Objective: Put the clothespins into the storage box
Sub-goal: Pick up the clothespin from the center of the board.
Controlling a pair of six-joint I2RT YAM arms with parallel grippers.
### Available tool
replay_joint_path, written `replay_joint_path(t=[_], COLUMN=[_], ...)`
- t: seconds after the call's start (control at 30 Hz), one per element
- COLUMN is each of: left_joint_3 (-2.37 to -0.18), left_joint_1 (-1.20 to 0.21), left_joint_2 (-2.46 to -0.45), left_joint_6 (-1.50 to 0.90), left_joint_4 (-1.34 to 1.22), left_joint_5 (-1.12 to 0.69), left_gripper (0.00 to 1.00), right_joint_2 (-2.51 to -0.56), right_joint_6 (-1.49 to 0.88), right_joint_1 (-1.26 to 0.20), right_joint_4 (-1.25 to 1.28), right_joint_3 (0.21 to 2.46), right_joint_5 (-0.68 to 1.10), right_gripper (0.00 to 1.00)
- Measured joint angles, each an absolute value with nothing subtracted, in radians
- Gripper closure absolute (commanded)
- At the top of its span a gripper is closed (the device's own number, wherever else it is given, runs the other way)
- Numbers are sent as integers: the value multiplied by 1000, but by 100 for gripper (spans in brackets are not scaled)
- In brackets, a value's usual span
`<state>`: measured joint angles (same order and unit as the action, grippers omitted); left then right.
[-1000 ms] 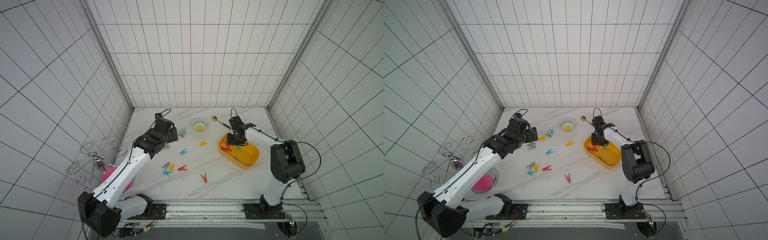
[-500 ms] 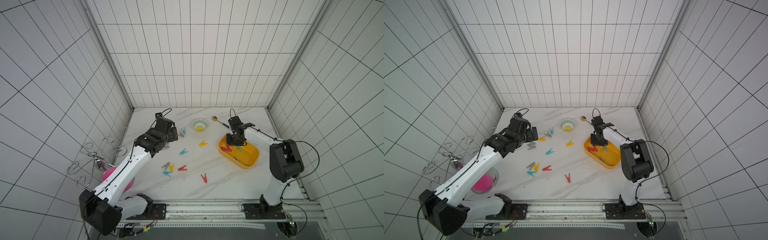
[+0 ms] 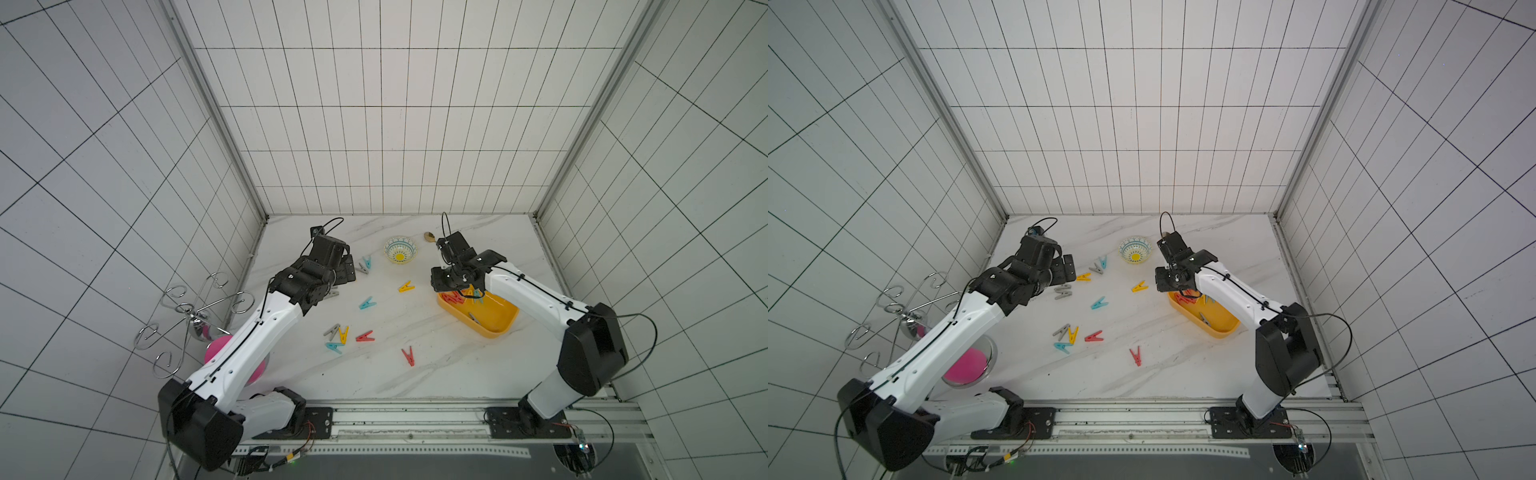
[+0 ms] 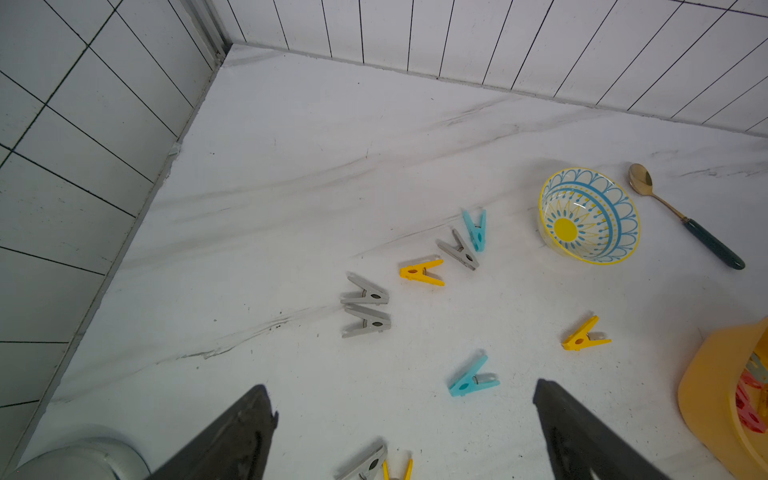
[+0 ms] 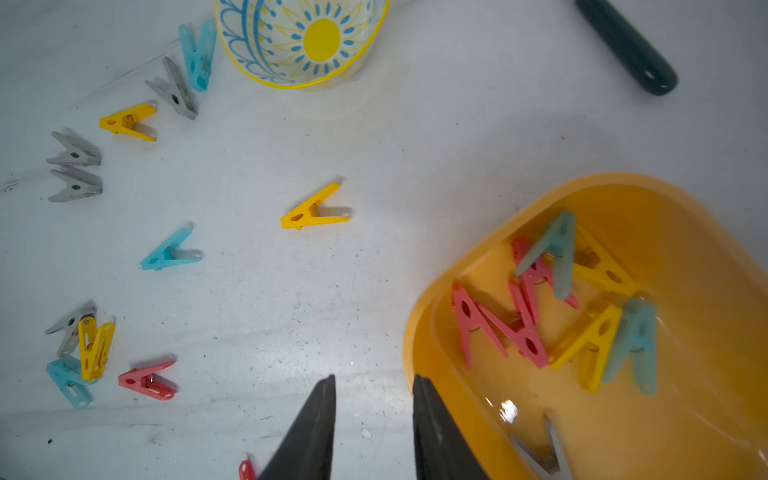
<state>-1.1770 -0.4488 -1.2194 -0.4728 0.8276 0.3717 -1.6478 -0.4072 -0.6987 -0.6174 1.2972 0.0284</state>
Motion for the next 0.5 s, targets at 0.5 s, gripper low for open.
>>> replay_joint_path(t=[0.5], left_joint_3=[-1176], left_joint_1=[-449], left_joint_2=[-1230], left_joint_6=[-469], left_joint_4=[828], left_joint_5=[369], left_gripper=[1], right_joint_2=[-1921], right_joint_6=[-802], right_joint_1=[-827], right_joint_4=[-356], right_joint_3=[1365], right_joint_5=[-104], right_gripper=[49])
